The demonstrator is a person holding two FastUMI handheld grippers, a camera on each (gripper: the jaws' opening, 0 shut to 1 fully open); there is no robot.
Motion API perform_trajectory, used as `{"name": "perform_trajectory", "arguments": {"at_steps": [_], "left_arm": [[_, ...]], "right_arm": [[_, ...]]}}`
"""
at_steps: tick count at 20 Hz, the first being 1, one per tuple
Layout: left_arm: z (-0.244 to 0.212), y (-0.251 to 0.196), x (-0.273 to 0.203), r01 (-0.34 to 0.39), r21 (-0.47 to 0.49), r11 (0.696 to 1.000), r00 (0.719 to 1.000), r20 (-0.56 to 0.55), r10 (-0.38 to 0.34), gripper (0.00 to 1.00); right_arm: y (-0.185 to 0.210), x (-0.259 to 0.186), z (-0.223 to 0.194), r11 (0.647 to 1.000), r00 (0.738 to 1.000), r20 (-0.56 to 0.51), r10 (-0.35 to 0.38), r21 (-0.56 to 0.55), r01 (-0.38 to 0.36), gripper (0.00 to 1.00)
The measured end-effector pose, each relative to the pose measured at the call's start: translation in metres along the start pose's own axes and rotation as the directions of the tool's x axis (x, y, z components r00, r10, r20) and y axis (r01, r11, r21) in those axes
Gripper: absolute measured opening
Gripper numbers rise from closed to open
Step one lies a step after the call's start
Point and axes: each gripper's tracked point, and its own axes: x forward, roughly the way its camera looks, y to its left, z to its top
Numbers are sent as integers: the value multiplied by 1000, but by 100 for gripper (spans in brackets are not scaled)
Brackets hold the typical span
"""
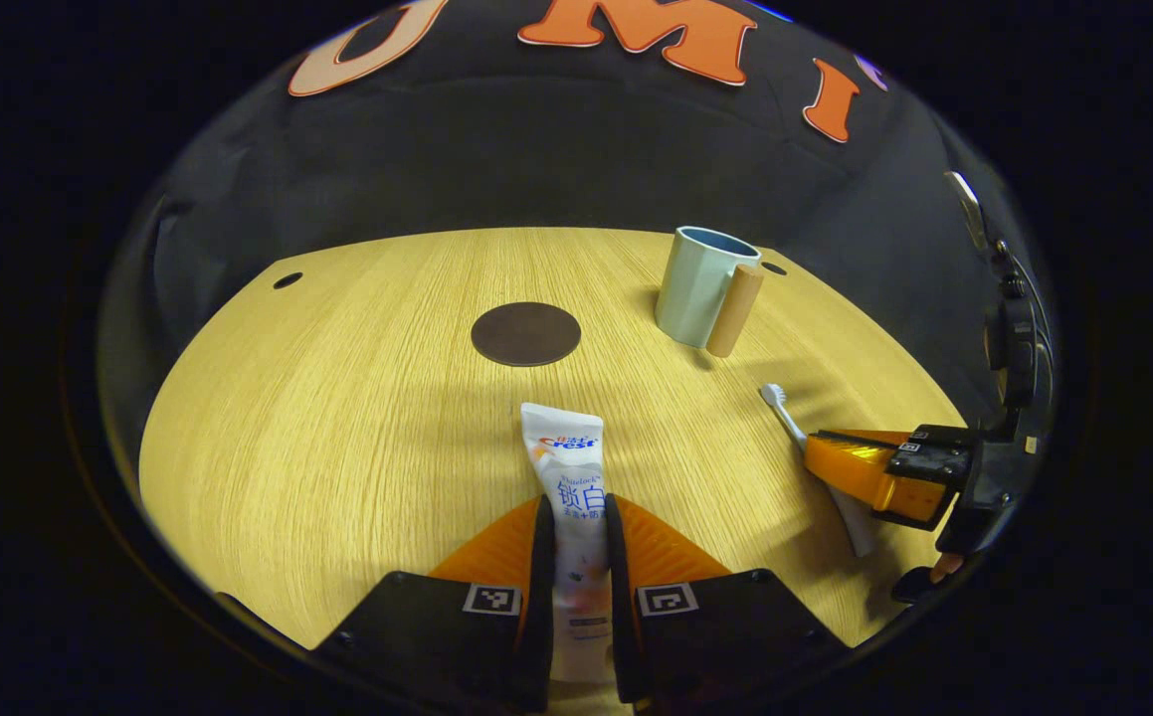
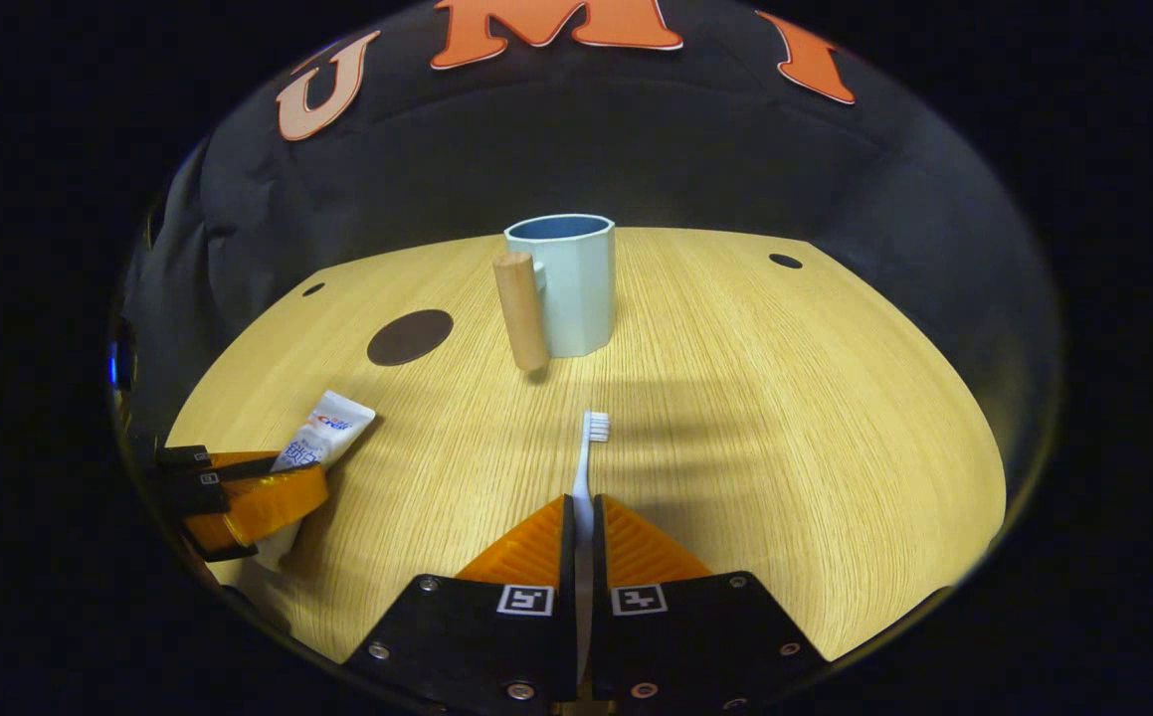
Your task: Put the toothbrush and toothpaste on the desktop into the cup, then pick up the cup and place it on the coaster on the desktop.
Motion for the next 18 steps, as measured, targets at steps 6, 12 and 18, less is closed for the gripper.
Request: {"name": "perform_trajectory", "arguments": {"at_steps": [6,12,18], "left_arm": [[4,3,-3,-2,3,1000,1000,19,2,28],[10,2,-7,16,9,1000,999,39,-17,28],[22,7,-16,26,8,1000,997,72,-27,28]], "right_arm": [[-3,-10,11,1000,998,56,15,-24,-13,7],[1,-34,41,999,990,137,40,-23,-37,7],[1,-54,75,998,970,236,61,-18,-58,7]]}}
